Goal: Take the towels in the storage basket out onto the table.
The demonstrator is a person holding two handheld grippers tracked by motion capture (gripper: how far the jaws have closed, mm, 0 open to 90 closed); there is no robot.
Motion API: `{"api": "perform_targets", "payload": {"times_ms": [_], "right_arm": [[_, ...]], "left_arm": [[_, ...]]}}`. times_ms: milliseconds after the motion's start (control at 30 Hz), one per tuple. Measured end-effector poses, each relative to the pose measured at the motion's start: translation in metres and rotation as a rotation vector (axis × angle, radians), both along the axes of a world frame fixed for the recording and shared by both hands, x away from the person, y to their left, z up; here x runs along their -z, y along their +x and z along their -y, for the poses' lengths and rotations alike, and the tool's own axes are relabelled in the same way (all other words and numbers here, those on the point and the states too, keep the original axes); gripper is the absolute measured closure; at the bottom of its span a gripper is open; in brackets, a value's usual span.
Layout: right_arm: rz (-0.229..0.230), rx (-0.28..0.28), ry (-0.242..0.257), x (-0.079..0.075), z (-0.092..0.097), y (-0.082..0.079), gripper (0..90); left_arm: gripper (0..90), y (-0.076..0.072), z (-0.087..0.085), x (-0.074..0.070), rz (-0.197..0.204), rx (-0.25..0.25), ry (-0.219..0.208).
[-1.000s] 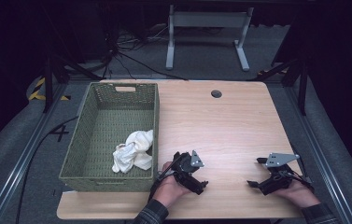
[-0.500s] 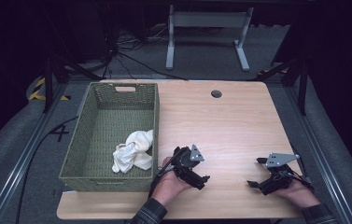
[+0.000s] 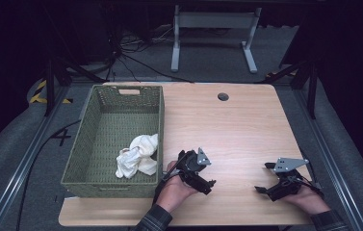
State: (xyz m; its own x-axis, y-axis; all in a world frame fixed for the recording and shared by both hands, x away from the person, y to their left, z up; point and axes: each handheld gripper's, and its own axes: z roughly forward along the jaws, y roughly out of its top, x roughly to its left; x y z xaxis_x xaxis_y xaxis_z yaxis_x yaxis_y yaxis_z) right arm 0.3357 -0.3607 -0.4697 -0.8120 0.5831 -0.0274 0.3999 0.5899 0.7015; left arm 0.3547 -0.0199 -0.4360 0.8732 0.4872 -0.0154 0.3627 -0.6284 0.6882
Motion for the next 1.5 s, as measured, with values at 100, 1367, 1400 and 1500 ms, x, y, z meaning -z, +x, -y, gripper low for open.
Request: {"api": "perform_targets", "payload": {"times_ms": [100,1367,1400,1500], "right_arm": [[0.000,-0.001,0.000,0.000,0.000,0.000,0.0],[0.000,0.000,0.000,0.000,0.000,0.000,0.0],[0.000,0.000,0.000,0.000,0.000,0.000,0.0],[0.000,0.000,0.000,0.000,0.000,0.000,0.0]], "left_arm": [[0.1,0.001,-0.002,-0.004,-0.018,-0.008,-0.035],[2.9,0.015,-0.014,-0.062,0.035,0.025,-0.088],[3.6,0.016,-0.015,-0.064,0.037,0.019,-0.086],[3.6,0.020,-0.021,-0.069,0.033,0.009,-0.095]]}}
